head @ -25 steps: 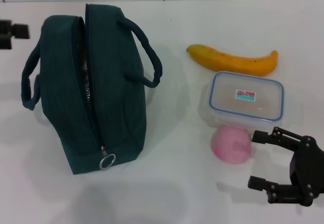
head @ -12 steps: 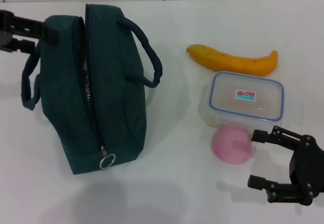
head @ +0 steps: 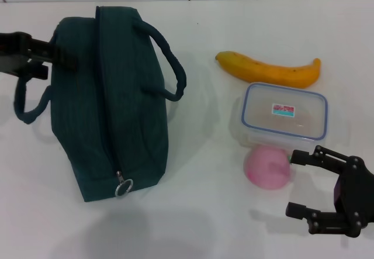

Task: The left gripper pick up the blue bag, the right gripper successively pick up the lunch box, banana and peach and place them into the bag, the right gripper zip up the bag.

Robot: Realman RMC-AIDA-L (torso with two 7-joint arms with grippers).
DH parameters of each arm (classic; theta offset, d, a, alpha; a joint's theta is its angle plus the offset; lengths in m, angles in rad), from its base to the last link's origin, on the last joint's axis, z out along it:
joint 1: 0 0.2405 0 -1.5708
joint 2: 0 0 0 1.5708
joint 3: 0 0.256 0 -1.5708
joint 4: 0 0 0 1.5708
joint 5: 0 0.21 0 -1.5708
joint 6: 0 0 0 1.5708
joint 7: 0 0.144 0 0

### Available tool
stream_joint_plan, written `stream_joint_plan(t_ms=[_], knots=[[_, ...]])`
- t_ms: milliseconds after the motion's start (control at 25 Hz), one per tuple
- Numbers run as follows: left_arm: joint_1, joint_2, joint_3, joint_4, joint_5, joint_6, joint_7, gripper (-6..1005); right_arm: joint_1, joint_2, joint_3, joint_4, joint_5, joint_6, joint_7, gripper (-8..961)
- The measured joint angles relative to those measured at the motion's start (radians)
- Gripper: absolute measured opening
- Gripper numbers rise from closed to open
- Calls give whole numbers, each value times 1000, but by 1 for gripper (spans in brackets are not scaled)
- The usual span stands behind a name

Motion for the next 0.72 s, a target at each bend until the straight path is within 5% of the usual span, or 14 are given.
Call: stream_joint_plan(t_ms=[360, 720], knots=[[-1, -3, 24, -14, 4, -6, 4, 853, -1, 0, 0, 2, 3, 1, 0, 873], [-1, -4, 26, -6, 7, -7, 39, 493, -7, 0, 0, 2, 13, -6, 0, 871]])
